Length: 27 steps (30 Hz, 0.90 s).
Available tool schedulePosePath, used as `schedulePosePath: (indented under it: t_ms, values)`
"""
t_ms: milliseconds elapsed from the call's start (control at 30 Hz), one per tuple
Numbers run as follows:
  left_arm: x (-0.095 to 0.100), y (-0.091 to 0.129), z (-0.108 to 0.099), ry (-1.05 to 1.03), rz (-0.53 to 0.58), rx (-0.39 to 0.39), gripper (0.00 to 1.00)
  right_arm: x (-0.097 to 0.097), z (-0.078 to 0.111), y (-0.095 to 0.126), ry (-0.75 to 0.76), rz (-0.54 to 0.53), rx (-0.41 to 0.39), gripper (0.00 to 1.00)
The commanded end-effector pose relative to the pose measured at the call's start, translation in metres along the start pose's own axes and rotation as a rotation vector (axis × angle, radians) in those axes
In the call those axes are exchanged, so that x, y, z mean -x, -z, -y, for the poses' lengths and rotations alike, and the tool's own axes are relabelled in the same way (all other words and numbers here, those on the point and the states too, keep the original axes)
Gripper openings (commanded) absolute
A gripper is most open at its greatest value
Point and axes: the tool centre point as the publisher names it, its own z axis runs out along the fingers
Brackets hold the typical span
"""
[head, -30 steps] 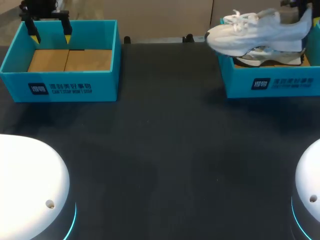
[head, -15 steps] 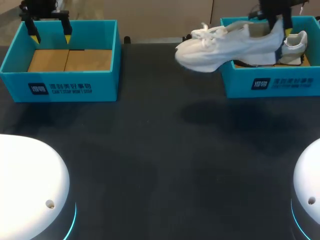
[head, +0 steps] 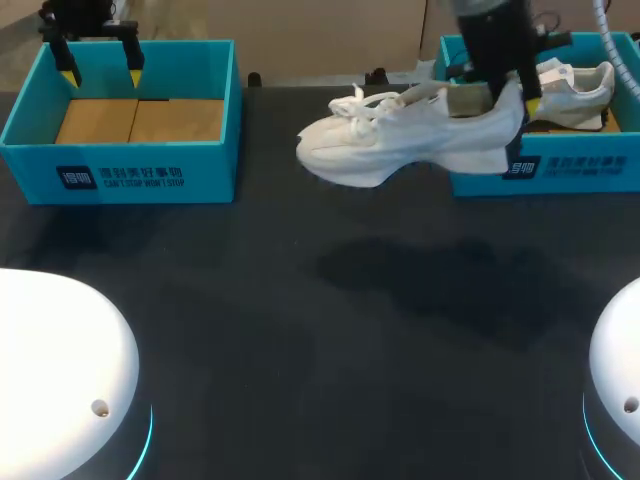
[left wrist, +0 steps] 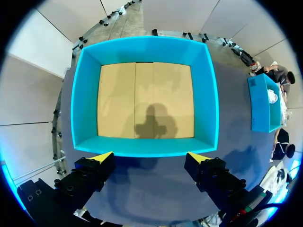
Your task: Take the shoe out of the shoebox, open the shoe tongue, remove and reinsert the insole, then place the shoe into the shoebox
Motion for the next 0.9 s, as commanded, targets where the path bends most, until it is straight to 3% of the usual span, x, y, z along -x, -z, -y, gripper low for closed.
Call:
schedulePosePath:
  t_ms: [33,533,900]
  values:
    - [0.000,0.000,0.000,0.000,0.001,0.001,1.00,-0.014,0.016,0.009,-0.022,0.000,0.004,0.00]
    - [0.000,0.000,0.000,0.000,0.001,0.001,1.00,-0.047,0.072,0.020,-0.104,-0.027,-0.021,0.00]
    - [0.000,0.000,0.000,0.000,0.001,0.001,1.00,-0.052,0.076,0.017,-0.082,-0.025,-0.037,0.00]
